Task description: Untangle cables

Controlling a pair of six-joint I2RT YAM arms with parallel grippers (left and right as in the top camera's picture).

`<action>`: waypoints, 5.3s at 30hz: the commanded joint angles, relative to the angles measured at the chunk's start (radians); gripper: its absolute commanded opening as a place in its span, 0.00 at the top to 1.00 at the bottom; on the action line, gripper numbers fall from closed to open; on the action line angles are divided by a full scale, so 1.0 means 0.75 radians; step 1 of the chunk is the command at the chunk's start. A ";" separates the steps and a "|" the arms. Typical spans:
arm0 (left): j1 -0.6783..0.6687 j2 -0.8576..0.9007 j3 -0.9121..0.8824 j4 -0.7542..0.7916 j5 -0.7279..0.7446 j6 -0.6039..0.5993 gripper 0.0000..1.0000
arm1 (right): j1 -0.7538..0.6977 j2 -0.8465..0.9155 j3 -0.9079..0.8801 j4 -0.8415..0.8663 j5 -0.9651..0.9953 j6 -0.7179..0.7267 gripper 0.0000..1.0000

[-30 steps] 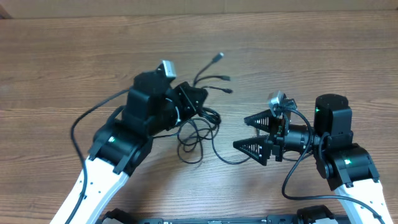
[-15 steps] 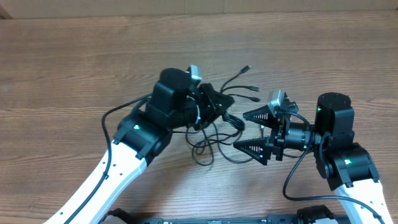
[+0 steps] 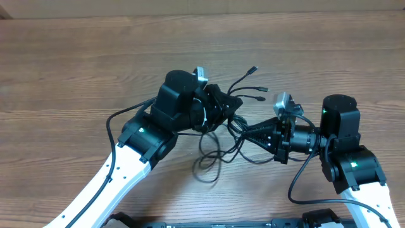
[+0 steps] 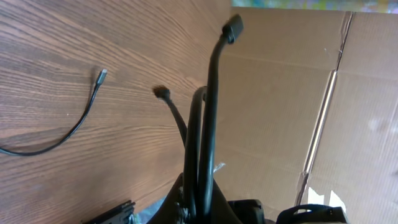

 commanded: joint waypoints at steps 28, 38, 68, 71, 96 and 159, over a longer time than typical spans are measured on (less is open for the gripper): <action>0.080 -0.019 0.029 -0.184 0.151 1.310 0.38 | -0.003 -0.015 0.004 -0.074 0.112 0.395 0.96; 0.078 -0.019 0.029 -0.184 0.176 1.341 0.86 | -0.003 -0.015 0.004 -0.056 0.036 0.414 0.96; 0.080 -0.018 0.029 -0.236 0.332 1.503 0.96 | -0.003 -0.007 0.004 0.122 -0.168 0.529 0.96; 0.080 -0.018 0.029 -0.211 0.332 1.498 0.96 | -0.003 -0.007 0.004 0.095 -0.161 0.527 0.96; 0.009 -0.018 0.029 -0.376 -0.152 1.186 0.96 | -0.001 -0.007 0.004 -0.032 0.357 0.097 0.37; 0.006 0.012 0.029 -0.368 -0.141 0.901 0.96 | -0.001 -0.007 0.004 -0.034 0.313 -0.043 0.30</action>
